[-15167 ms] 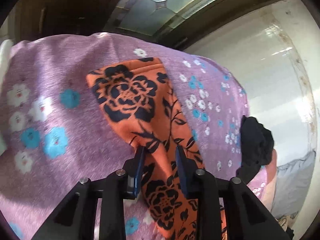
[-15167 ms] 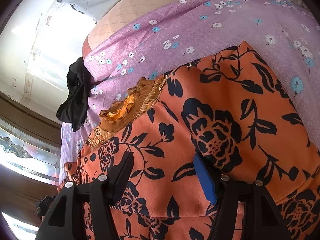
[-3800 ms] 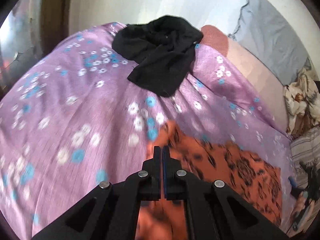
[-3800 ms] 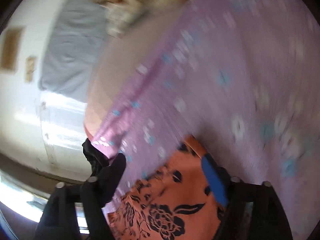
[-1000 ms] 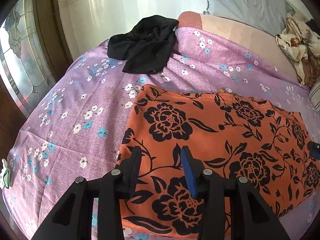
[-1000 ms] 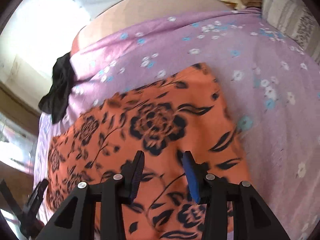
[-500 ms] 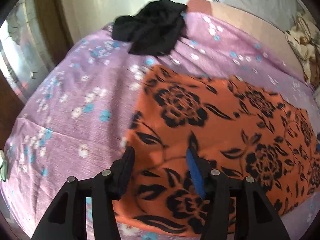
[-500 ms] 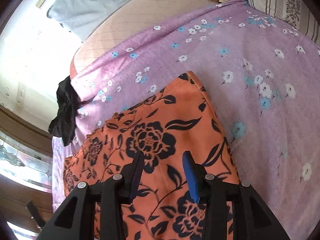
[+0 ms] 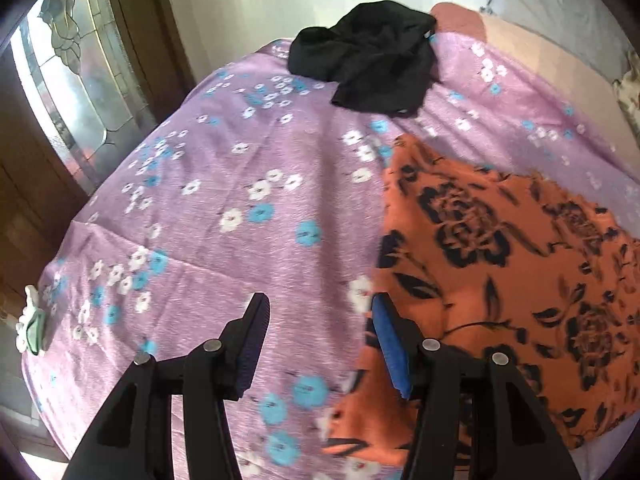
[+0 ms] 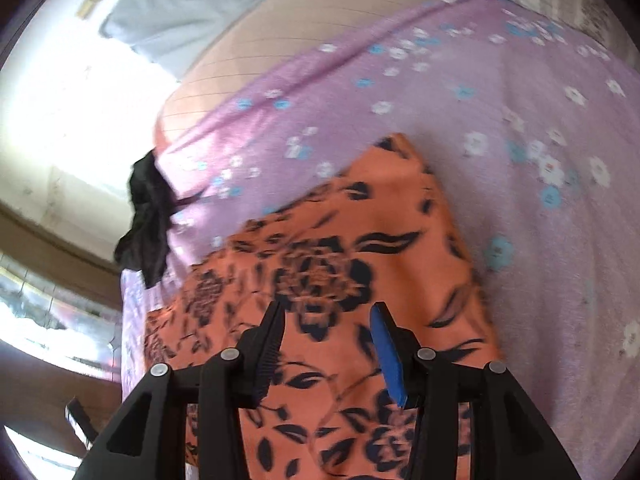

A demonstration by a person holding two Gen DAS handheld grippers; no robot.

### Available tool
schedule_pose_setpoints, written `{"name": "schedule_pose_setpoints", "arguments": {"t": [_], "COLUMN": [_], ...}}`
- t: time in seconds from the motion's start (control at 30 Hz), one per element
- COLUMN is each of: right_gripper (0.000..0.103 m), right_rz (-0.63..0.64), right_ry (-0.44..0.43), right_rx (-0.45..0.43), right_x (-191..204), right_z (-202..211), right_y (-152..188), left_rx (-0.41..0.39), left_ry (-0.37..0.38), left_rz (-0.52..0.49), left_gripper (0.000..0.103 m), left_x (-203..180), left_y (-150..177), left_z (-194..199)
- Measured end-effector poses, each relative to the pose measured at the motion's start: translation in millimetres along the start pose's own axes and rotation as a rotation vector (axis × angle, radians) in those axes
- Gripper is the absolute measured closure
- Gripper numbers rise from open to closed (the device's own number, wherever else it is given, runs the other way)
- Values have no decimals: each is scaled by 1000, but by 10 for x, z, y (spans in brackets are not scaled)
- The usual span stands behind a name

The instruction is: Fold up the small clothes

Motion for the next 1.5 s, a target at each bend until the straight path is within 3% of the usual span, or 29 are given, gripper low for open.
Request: {"name": "schedule_pose_setpoints", "arguments": {"t": [0.07, 0.17, 0.5, 0.7, 1.5], "right_gripper": [54, 54, 54, 54, 54], "right_rz": [39, 46, 59, 96, 119], "right_ry": [-1, 82, 12, -38, -83], "right_rx": [30, 125, 60, 3, -38], "right_x": [100, 16, 239, 410, 513], "right_z": [-106, -361, -176, -57, 114], "right_y": [78, 245, 168, 118, 97], "left_rx": [34, 51, -137, -205, -281], "left_ry": [-28, -43, 8, 42, 89], "left_rz": [-48, -81, -63, -39, -97], "left_gripper": [48, 48, 48, 48, 47], "left_x": [-35, -106, -173, -183, -492], "left_y": [85, 149, -137, -260, -322], "left_z": [-101, -161, 313, 507, 758]}}
Point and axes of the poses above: each gripper's, at about its wrist camera, not at the fingertips, and z roughly against the way its jaws point, x to its left, y to its underside, the point moved 6 cm from there along -z, roughly the way its jaws point, and after that the axes turned 9 degrees about -x, right-handed, at the moved point
